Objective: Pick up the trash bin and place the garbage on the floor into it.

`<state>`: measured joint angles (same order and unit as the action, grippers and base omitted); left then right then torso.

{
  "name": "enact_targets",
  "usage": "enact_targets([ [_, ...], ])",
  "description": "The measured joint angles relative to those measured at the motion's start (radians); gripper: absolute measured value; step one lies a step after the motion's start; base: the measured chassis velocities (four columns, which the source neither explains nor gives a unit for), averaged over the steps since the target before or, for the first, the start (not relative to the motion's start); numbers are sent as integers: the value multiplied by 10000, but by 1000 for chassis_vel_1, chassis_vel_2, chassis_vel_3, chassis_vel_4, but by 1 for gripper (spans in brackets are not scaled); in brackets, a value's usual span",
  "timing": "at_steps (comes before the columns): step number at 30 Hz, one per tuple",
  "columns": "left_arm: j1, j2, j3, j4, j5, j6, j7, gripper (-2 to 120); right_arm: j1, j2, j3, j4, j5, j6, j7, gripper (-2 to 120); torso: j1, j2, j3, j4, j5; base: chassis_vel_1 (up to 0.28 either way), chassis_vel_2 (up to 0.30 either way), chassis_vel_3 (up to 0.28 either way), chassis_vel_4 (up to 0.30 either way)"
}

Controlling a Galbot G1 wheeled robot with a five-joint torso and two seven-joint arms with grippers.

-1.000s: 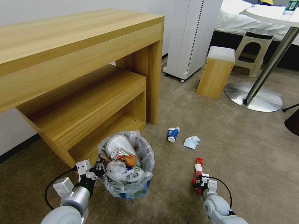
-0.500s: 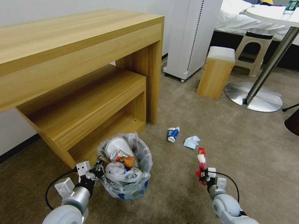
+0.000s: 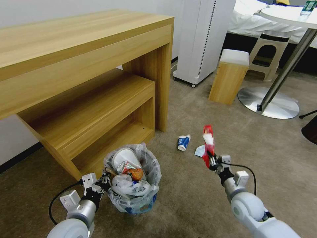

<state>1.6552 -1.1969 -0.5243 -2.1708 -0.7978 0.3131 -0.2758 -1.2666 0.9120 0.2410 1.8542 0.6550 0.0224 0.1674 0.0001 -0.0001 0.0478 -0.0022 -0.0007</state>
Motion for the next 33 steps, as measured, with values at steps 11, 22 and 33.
enact_targets([
  [11,12,146,162,81,-88,212,-134,1,514,-700,-197,1156,565,-121,-116,3,0,0,0,0,0,0,0,0,0],
  [22,-10,79,228,65,-52,290,-162,1,1254,-1205,-1110,2430,1627,-124,-245,3,0,0,0,-1,0,0,0,0,0],
  [33,-66,-114,266,137,42,309,-167,1,2347,-1581,-2823,3105,2150,129,-516,3,0,0,0,0,-2,0,0,0,0],
])
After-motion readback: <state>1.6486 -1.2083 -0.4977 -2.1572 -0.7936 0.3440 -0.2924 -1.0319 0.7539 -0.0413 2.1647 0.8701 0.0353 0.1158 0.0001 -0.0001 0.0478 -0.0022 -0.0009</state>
